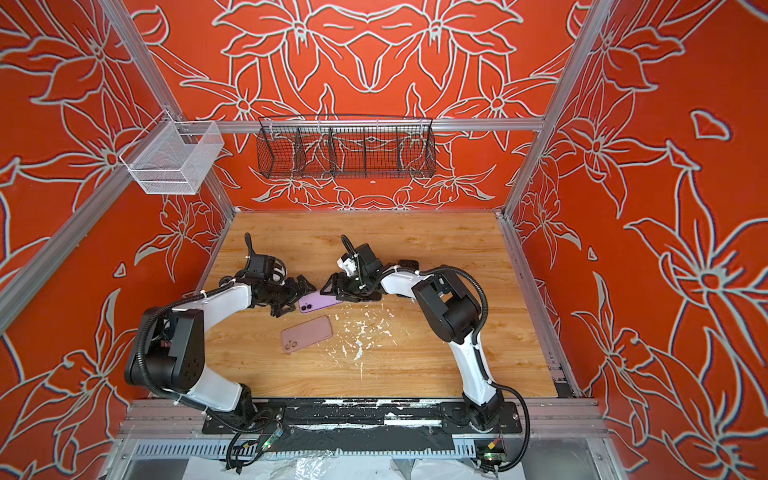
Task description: Put the phone into the phone case
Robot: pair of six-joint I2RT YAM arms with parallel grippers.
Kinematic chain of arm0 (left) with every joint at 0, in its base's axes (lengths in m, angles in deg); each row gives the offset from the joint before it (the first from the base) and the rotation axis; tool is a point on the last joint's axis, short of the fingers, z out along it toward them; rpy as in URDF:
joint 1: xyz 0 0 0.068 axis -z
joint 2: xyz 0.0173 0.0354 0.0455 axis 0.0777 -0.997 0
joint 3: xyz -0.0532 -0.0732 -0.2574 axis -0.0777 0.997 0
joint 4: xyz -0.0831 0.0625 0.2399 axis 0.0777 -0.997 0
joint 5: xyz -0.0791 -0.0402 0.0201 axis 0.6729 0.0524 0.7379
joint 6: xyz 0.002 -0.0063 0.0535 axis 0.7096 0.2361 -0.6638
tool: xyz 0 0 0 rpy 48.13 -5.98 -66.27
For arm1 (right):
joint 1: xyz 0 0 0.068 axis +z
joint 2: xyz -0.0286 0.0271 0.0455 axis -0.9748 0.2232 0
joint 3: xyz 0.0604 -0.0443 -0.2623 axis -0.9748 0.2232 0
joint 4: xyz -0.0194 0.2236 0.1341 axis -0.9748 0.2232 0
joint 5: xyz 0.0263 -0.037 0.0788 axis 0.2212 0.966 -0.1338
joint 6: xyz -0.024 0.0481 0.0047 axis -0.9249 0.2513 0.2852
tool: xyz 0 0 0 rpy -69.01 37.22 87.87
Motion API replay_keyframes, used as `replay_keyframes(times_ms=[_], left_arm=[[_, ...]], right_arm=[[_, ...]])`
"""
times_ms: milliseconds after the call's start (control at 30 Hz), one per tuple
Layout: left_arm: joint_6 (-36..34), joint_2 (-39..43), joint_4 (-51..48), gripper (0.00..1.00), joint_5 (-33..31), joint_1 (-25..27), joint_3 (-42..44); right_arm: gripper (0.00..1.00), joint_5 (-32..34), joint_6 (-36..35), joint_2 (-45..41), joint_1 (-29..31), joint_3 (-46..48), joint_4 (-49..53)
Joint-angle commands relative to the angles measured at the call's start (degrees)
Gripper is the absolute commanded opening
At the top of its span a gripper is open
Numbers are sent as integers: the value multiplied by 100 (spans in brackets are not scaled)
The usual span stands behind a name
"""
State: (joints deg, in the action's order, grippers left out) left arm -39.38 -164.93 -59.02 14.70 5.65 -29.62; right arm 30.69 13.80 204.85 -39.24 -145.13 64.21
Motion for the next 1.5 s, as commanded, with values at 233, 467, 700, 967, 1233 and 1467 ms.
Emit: replay_keyframes(times_ms=[233,467,700,967,1233,1467], left_arm=[[-572,58,542,98,481,13,-87],[-836,-71,362,99,737,-58,-145],[-966,-157,-144,98,629,-58,-191],[-845,-173,-186,98,503,-66,-20],[-554,-302,467,98,673,-66,260],[-427,-449,856,99,843,-69,351]], right_arm=[[76,363,-777,59,-279,-676,1357],[77,7,-829,364,-295,-977,1513],[77,-170,-1031,622,-312,-1266,1786],[78,-659,-1773,1177,-330,-1899,2580],[78,-838,-1811,1395,-324,-1917,2609],[78,-975,-1691,1404,-294,-1823,2446]])
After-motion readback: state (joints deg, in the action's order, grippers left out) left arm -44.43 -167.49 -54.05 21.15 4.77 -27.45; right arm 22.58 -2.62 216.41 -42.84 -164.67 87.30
